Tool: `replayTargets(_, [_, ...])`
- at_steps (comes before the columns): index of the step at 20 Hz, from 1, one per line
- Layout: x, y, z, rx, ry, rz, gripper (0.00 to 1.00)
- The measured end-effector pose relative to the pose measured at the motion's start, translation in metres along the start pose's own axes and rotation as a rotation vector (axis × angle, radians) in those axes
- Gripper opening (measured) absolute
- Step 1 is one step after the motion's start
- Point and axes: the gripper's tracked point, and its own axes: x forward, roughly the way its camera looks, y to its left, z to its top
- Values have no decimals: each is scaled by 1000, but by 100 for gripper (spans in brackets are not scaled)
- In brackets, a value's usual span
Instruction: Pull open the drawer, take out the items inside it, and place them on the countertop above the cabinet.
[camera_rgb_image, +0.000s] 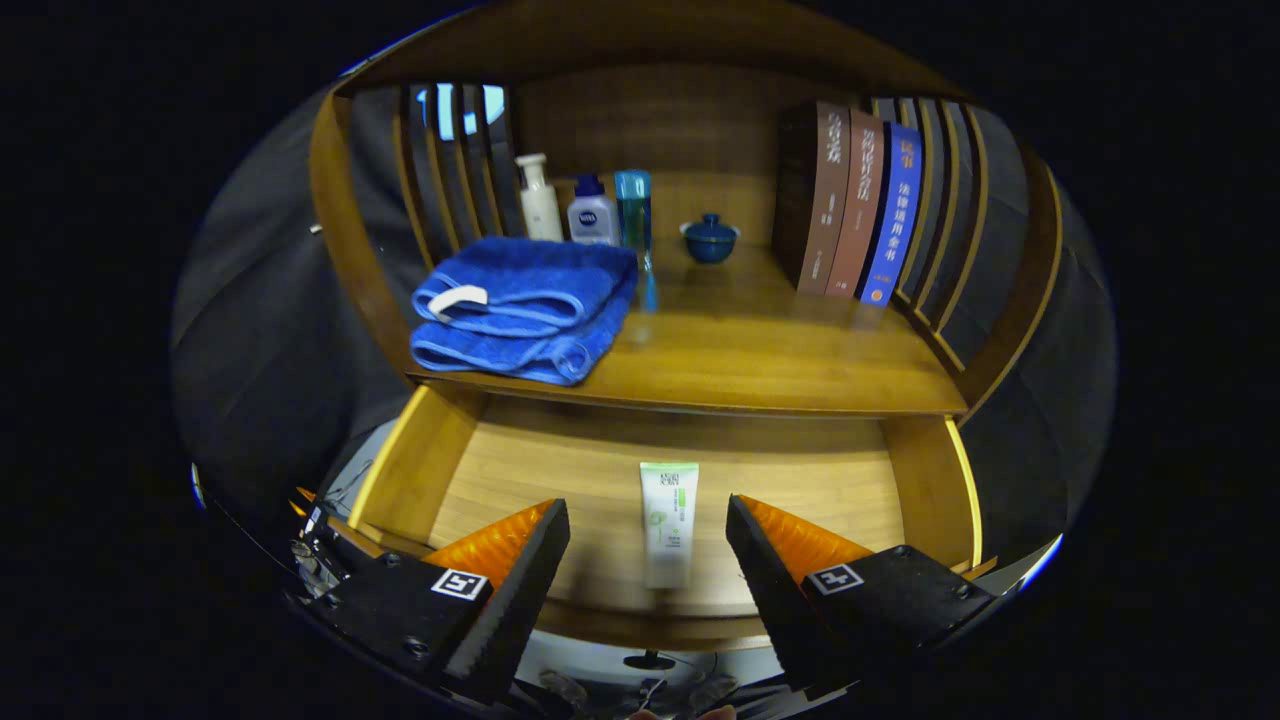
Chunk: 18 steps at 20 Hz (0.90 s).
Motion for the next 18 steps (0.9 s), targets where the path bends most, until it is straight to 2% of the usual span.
replayTargets(3, [31,-10,-16,21,104,-18,100])
replayTargets(7, [59,-6,-39,60,239,34,100])
replayTargets(10, [74,-13,-44,66,280,13,100])
replayTargets(16, [99,-15,-64,-14,384,-5,100])
replayTargets(18, [106,-16,-66,-14,396,-16,87])
